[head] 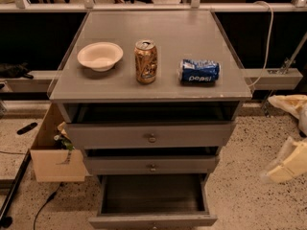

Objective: Close bottom drawer

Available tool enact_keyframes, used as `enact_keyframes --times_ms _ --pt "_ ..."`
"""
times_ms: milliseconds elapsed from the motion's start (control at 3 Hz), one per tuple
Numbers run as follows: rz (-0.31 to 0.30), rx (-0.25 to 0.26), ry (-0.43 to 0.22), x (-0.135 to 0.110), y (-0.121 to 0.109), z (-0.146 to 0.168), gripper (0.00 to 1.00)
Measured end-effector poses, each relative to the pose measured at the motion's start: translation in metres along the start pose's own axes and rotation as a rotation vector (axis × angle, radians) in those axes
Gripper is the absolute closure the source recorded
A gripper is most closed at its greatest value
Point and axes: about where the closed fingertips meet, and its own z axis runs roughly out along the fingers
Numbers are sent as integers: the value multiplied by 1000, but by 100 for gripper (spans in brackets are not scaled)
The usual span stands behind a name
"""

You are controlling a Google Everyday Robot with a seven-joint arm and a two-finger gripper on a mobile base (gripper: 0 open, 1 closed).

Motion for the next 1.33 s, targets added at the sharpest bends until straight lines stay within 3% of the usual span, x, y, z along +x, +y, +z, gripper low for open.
enact_keyframes --times_ms 333,1000,1333 --pt "70 -3 -32 16 19 20 0" --pt "257 -39 -127 84 100 119 0" --pt "257 -39 -127 84 100 119 0"
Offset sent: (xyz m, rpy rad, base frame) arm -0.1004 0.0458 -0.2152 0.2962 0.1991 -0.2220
